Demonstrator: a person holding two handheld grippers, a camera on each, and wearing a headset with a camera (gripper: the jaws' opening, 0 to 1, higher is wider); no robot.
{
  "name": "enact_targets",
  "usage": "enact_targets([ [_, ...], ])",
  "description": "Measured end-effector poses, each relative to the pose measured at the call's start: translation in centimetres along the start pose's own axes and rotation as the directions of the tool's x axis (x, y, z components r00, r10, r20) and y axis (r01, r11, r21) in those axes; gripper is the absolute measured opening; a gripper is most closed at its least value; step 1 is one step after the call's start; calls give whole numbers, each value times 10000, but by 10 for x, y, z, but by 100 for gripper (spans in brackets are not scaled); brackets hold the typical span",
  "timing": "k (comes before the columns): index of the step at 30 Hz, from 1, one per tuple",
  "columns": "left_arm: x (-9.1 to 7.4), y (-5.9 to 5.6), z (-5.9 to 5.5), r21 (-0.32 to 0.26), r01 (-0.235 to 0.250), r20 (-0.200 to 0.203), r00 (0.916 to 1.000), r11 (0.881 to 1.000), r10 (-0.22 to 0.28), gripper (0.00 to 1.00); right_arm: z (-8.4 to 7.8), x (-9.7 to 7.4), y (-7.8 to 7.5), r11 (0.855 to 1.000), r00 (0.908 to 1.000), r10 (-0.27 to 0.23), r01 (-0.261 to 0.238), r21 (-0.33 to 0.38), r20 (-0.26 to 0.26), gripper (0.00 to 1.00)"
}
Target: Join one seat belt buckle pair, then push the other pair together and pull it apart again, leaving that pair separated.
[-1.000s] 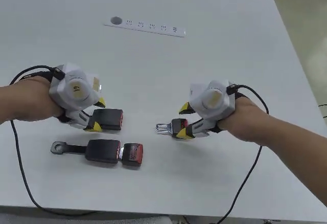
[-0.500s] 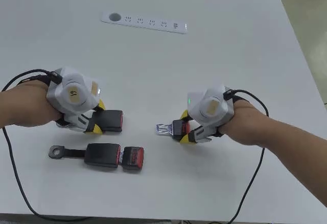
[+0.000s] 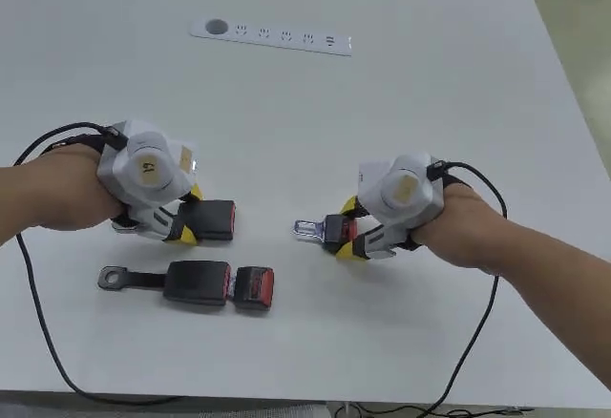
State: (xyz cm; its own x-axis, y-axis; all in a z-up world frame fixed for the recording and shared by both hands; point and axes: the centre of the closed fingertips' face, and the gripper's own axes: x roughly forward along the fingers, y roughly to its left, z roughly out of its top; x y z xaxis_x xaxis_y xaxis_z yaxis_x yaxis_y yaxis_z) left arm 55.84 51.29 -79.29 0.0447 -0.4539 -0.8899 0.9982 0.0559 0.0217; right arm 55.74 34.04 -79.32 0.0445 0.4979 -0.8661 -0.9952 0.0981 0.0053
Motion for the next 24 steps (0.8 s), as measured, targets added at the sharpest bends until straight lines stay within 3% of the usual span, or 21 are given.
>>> enact_targets([
  [3,1,1,-1,-36,51,-10,10000,10000,-51,33,9,4,5,10000,10000,38,-38,-32,22,31],
  [9,1,0,0,-69,15,-74,10000,10000,-16,33,30,16,2,9999,9999,-92,91,141,124,31],
  [13,1,0,0,-29,13,-138,9999,10000,-13,33,49,28,6,9998,9999,-132,132,-146,20,31],
  [16,1,-1,1,4,44,-167,9999,10000,-44,33,60,31,4,9974,9981,-605,599,-406,-136,31],
  [17,1,-1,1,21,55,-190,9998,10000,-55,33,63,34,4,9979,9983,-560,554,-349,-180,31],
  [20,1,-1,2,73,82,-231,9997,9999,-80,33,70,39,10,9987,9990,-419,413,-310,-159,31],
  [24,0,-2,3,84,94,-253,9996,9999,-92,33,73,40,7,9979,9982,-521,509,-397,-285,31],
])
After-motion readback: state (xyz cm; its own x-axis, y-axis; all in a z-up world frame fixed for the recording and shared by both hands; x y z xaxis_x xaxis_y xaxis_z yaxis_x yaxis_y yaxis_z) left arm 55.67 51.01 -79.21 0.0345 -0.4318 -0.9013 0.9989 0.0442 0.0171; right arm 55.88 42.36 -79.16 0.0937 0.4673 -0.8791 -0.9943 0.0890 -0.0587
